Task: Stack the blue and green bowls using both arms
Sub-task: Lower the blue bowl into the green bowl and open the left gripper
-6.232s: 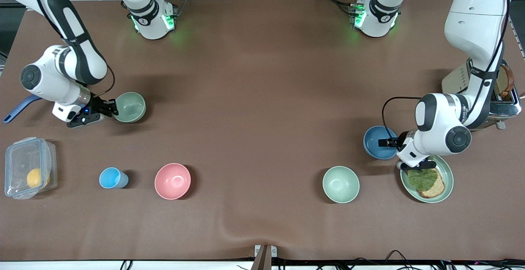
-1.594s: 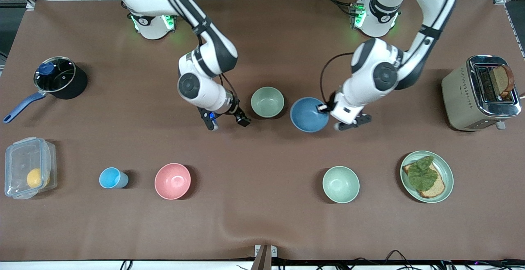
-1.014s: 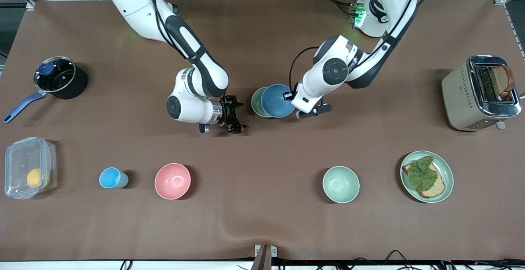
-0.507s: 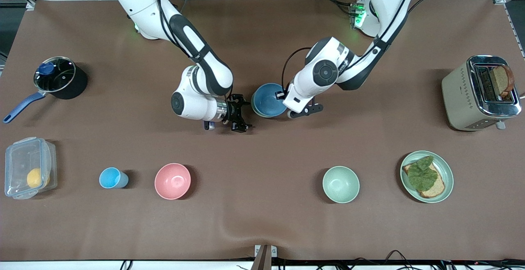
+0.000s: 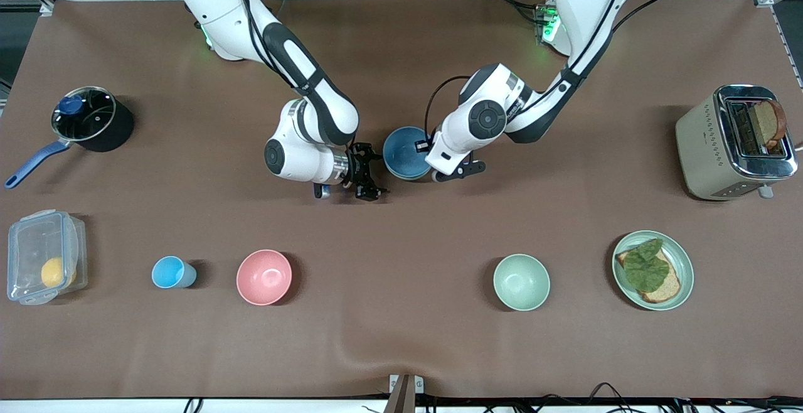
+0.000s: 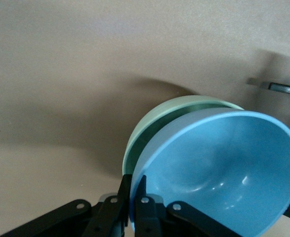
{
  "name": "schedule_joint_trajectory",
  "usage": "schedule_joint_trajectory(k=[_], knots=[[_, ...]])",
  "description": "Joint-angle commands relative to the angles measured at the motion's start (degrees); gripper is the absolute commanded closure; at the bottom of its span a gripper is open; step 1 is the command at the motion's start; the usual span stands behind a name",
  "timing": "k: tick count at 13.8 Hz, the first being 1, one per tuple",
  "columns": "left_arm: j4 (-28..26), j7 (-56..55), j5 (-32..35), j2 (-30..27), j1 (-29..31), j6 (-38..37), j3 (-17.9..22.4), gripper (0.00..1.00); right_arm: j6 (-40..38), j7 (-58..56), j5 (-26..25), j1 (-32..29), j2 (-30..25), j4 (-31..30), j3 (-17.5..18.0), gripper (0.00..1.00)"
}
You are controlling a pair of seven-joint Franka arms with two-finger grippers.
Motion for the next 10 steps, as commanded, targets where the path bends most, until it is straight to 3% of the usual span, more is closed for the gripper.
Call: schedule_joint_trajectory(k=[1,2,3,4,8,10], knots=[[2.0,-1.3,1.2,1.7,-0.7,0.1,0.3,1.0,0.6,-1.7,1.5,0.0,-0.1,-0.4,0.2,0.0],[2.3,-1.3,1.2,2.1,-0.7,0.1,0.3,0.8,0.6,-1.7,1.5,-0.1,-0.1,-0.4,0.2,0.0],[3.0,-1.0,1.5,2.8,-0.6,0.0,0.4,0.11,0.6,-1.7,1.5,0.0,-0.1,-0.4,0.2,0.0],[3.4,-1.2,2.9,3.0,-0.8,-0.1,0.5,0.0,0.6,-1.8,1.5,0.0,0.0,-0.4,0.2,0.0],[4.4,-1.2,3.7,0.9,0.2,-3.2,1.1,0.0,-0.1,-1.8,0.9,-0.1,-0.6,-0.5,0.1,0.0],[8.4,-1.1,5.0,0.0,0.5,-9.1,3.1,0.0,-0.2,-7.0,-0.7,-0.4,-2.0,-2.6,-0.1,0.0]])
